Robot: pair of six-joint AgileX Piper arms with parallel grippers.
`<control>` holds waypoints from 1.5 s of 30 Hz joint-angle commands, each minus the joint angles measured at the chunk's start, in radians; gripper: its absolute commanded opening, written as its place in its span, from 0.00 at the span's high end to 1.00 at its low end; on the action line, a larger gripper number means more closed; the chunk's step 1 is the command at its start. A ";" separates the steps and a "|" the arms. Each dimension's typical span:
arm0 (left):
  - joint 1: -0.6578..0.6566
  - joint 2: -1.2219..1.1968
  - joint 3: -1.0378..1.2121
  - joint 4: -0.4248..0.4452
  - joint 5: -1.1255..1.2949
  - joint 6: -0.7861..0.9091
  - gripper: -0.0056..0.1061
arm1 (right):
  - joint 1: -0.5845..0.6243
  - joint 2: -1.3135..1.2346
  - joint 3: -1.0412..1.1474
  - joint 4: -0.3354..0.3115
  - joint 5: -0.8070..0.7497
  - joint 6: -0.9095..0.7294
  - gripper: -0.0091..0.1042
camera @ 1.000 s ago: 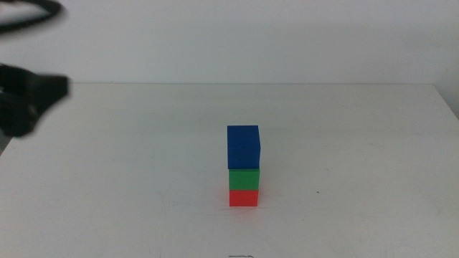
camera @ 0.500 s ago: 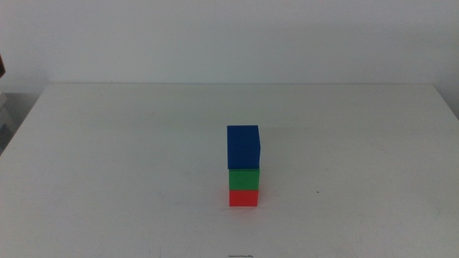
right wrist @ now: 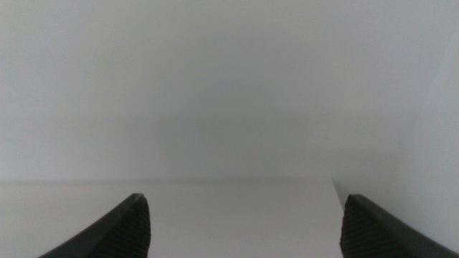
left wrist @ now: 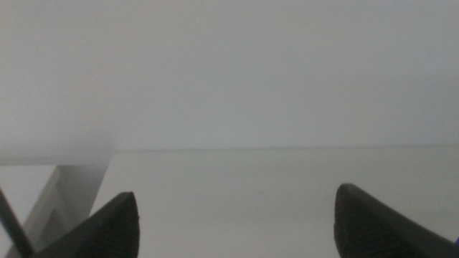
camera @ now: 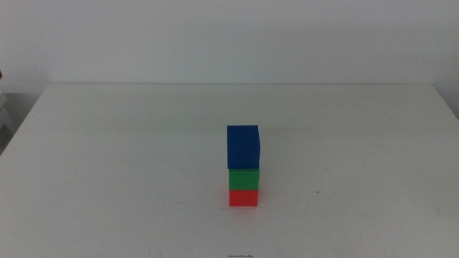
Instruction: Stack red cubes first, then green, then blue cubes in a specific spot.
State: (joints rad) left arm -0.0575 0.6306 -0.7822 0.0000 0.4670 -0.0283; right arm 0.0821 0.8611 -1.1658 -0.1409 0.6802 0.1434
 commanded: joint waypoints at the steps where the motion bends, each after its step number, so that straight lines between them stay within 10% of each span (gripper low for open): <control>1: 0.000 -0.039 0.029 -0.042 -0.148 -0.012 0.12 | -0.008 -0.070 0.079 -0.023 -0.195 -0.006 0.31; 8: 0.000 -0.187 0.251 -0.132 -0.245 -0.012 0.12 | -0.008 -0.321 0.514 0.107 -0.418 -0.006 0.31; 19: 0.000 -0.454 0.536 -0.116 -0.246 -0.012 0.12 | -0.008 -0.737 1.001 0.101 -0.470 -0.006 0.31; 45: 0.001 -0.665 0.809 -0.061 -0.245 -0.011 0.12 | -0.008 -0.847 1.177 -0.037 -0.457 -0.006 0.31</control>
State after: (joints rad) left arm -0.0561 -0.0128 0.0293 -0.0605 0.3016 -0.0287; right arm 0.0809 0.0029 0.0255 -0.1568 0.2951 0.1438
